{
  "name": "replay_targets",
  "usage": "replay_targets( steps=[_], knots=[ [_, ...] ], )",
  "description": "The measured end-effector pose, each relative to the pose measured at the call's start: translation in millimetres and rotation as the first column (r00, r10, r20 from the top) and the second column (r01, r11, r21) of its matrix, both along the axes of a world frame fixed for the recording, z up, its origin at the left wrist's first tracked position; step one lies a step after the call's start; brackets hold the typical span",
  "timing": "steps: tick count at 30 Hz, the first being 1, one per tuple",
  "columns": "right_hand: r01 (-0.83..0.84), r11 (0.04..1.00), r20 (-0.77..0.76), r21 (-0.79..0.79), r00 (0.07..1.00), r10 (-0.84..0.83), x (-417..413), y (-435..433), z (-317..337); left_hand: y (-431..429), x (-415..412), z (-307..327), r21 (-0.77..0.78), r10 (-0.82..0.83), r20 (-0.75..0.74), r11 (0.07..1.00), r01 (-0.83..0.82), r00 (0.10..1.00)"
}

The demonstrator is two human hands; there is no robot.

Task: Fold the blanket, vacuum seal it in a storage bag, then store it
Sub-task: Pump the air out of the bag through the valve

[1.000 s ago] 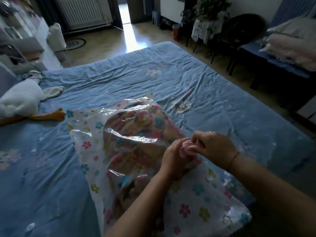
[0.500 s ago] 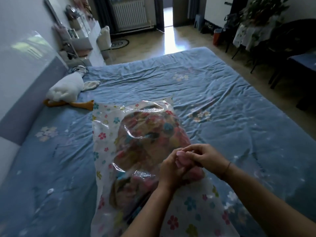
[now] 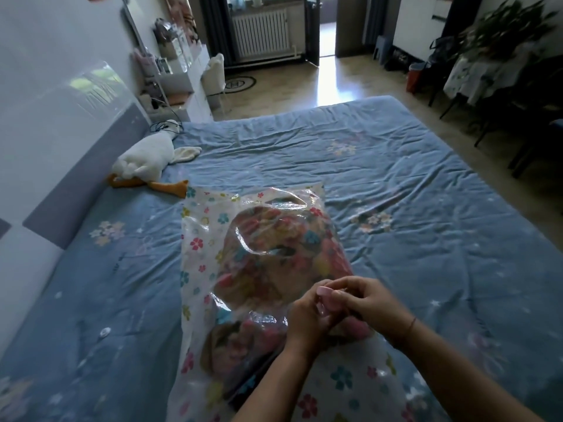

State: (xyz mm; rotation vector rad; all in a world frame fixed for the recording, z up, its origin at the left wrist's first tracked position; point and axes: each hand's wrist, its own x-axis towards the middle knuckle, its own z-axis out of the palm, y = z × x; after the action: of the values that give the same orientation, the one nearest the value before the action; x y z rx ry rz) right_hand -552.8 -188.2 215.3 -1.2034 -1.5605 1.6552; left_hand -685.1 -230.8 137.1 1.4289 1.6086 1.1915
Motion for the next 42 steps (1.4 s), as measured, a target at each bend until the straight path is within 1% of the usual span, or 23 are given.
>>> replay_targets(
  steps=[5, 9, 12, 13, 16, 17, 19, 21, 22, 25, 26, 27, 28, 30, 32, 34, 35, 36, 37, 38, 39, 40, 42],
  knots=[
    [-0.019, 1.0, 0.002, 0.018, 1.0, 0.019, -11.6, -6.1, 19.0, 2.7, -12.0, 6.6, 0.018, -0.046, -0.023, 0.999, 0.046, 0.999],
    [-0.048, 0.995, -0.131, 0.092, 0.99, 0.06, -9.9, -8.1, 64.0, 14.0, -22.5, 4.0, 0.0, -0.061, -0.046, 0.998, 0.061, 0.997],
    [-0.048, 0.993, -0.255, 0.104, 0.964, 0.073, -2.0, -1.9, 81.6, 19.8, -25.1, -5.8, 0.012, -0.09, -0.053, 0.996, 0.091, 0.994],
    [-0.06, 0.991, -0.215, 0.117, 0.973, 0.084, -1.4, 1.2, 78.5, 21.5, -25.1, -7.4, 0.015, -0.091, -0.06, 0.996, 0.092, 0.994],
    [-0.09, 0.972, 0.11, 0.216, 0.992, 0.067, -9.1, 7.9, 49.3, 25.1, -24.3, -4.3, 0.057, -0.086, -0.073, 0.994, 0.09, 0.994],
    [-0.084, 0.971, 0.178, 0.225, 0.983, 0.044, -10.4, 10.1, 34.8, 26.8, -23.8, -1.6, 0.072, -0.089, -0.072, 0.993, 0.095, 0.993],
    [-0.059, 0.977, 0.21, 0.207, 0.978, 0.015, -12.0, 13.0, 20.2, 31.1, -23.1, 1.3, 0.09, -0.109, -0.056, 0.989, 0.114, 0.993],
    [-0.049, 0.962, 0.169, 0.269, 0.986, 0.003, -10.4, 10.9, 29.4, 34.5, -23.7, 2.2, 0.108, -0.111, -0.043, 0.988, 0.115, 0.993],
    [-0.029, 0.954, 0.109, 0.298, 0.994, -0.003, -8.0, 9.7, 40.4, 36.3, -24.2, 2.0, 0.112, -0.111, -0.055, 0.987, 0.117, 0.992],
    [0.082, 0.961, -0.199, 0.266, 0.98, -0.029, -0.4, 9.9, 71.2, 41.0, -24.4, -0.9, 0.109, -0.122, -0.088, 0.985, 0.131, 0.989],
    [0.112, 0.959, -0.25, 0.259, 0.967, -0.046, 1.6, 10.1, 74.0, 41.8, -23.4, -1.2, 0.108, -0.125, -0.088, 0.985, 0.134, 0.988],
    [0.116, 0.958, -0.232, 0.264, 0.971, -0.054, 0.9, 10.3, 70.8, 42.2, -22.3, -1.1, 0.106, -0.124, -0.083, 0.985, 0.133, 0.989],
    [0.116, 0.954, -0.147, 0.276, 0.986, -0.078, -2.6, 9.5, 64.5, 42.0, -21.5, -1.2, 0.11, -0.121, -0.082, 0.985, 0.129, 0.989],
    [0.118, 0.961, 0.094, 0.251, 0.985, -0.145, -8.1, 11.8, 36.6, 41.1, -20.7, -1.6, 0.119, -0.11, -0.088, 0.986, 0.12, 0.99],
    [0.107, 0.979, 0.321, 0.173, 0.934, -0.159, -7.8, 15.5, 11.7, 39.1, -19.8, -4.3, 0.112, -0.11, -0.081, 0.987, 0.118, 0.991],
    [0.036, 0.965, 0.456, 0.259, 0.876, -0.155, -7.2, 17.3, 8.6, 37.3, -20.3, -5.1, 0.105, -0.099, -0.062, 0.989, 0.105, 0.993],
    [0.015, 0.948, 0.441, 0.317, 0.883, -0.161, -7.3, 16.7, 16.8, 37.5, -20.3, -4.4, 0.103, -0.097, -0.049, 0.989, 0.101, 0.994],
    [0.039, 0.938, 0.333, 0.344, 0.929, -0.16, -8.0, 14.4, 30.6, 38.1, -20.1, -4.0, 0.103, -0.096, -0.039, 0.99, 0.1, 0.995],
    [0.087, 0.944, 0.159, 0.32, 0.977, -0.144, -8.3, 12.5, 45.1, 38.6, -20.1, -2.6, 0.105, -0.096, -0.032, 0.99, 0.099, 0.995],
    [0.115, 0.961, -0.032, 0.253, 0.993, -0.11, -6.8, 12.0, 59.7, 38.9, -19.8, -1.5, 0.105, -0.096, -0.033, 0.99, 0.099, 0.995],
    [0.114, 0.972, -0.184, 0.205, 0.98, -0.076, -4.0, 12.2, 70.1, 38.6, -19.2, -0.6, 0.1, -0.099, -0.038, 0.99, 0.102, 0.994],
    [0.114, 0.974, -0.272, 0.194, 0.961, -0.058, -1.4, 13.6, 73.9, 38.5, -18.8, -0.5, 0.093, -0.1, -0.042, 0.99, 0.103, 0.994],
    [0.111, 0.971, -0.286, 0.212, 0.957, -0.047, 0.9, 17.1, 61.0, 37.6, -17.7, -0.7, 0.094, -0.083, -0.037, 0.992, 0.086, 0.996]
  ],
)
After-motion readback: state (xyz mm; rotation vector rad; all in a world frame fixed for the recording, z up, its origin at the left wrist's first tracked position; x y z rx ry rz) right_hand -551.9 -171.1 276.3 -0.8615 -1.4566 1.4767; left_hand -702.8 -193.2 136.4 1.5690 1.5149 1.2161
